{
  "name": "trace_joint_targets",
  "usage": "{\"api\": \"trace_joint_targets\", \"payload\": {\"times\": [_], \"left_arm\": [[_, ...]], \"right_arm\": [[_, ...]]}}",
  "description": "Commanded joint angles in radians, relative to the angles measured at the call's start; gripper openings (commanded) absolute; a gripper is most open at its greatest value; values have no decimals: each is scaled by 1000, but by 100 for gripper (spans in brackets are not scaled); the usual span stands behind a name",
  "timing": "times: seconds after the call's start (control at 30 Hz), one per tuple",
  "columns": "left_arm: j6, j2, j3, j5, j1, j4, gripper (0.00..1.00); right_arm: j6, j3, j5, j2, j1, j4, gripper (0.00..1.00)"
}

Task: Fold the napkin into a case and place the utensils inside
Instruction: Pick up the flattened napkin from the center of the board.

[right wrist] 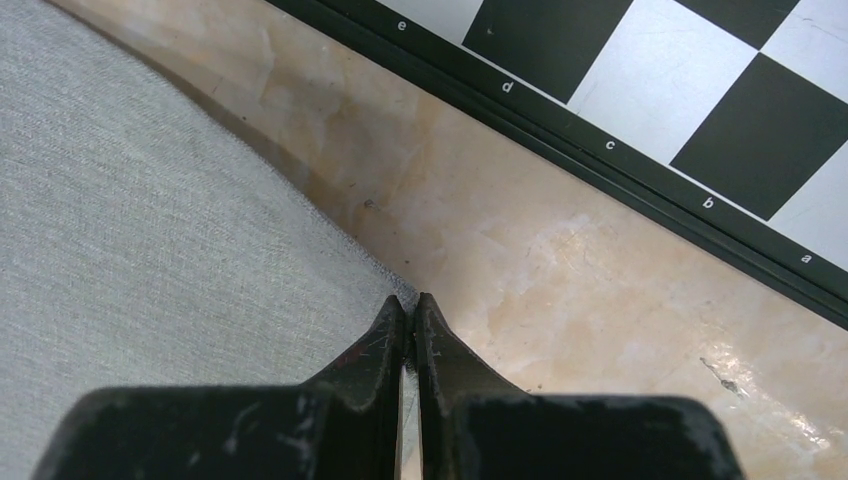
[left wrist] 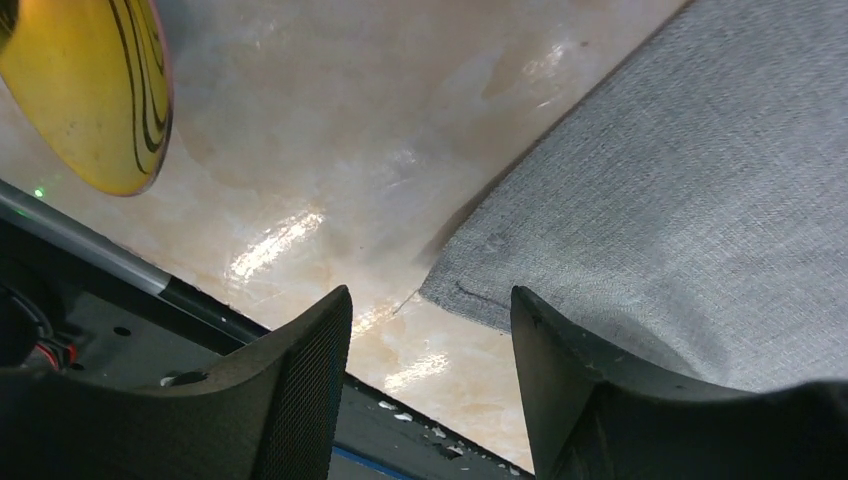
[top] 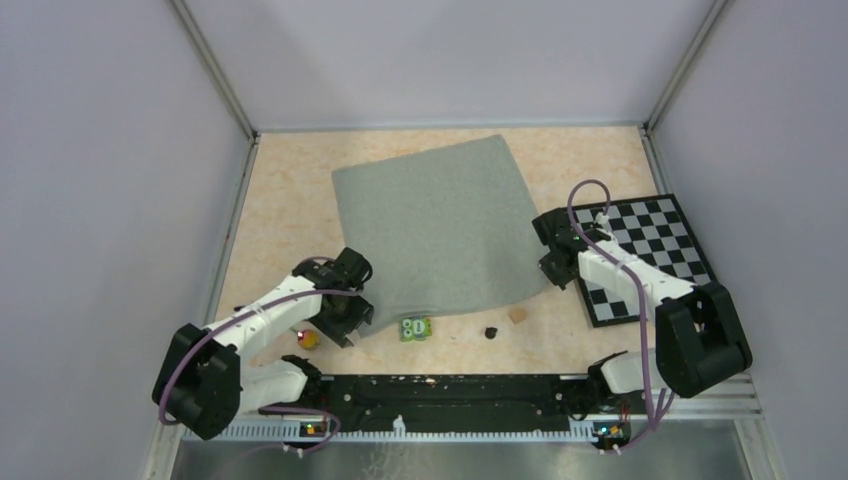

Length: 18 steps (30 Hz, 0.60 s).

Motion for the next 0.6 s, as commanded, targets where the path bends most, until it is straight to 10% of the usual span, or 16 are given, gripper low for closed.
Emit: {"api": "trace_joint_targets", "payload": {"times": [0.0,0.57], "left_arm": [[-120,15,-8,56,-15,-19,65],[-165,133,17,64,-13,62,64]], "right_arm": [[-13,-6,-17,-3,-3,32,0],[-24,-23,-23,-18,-3,42,0]]}}
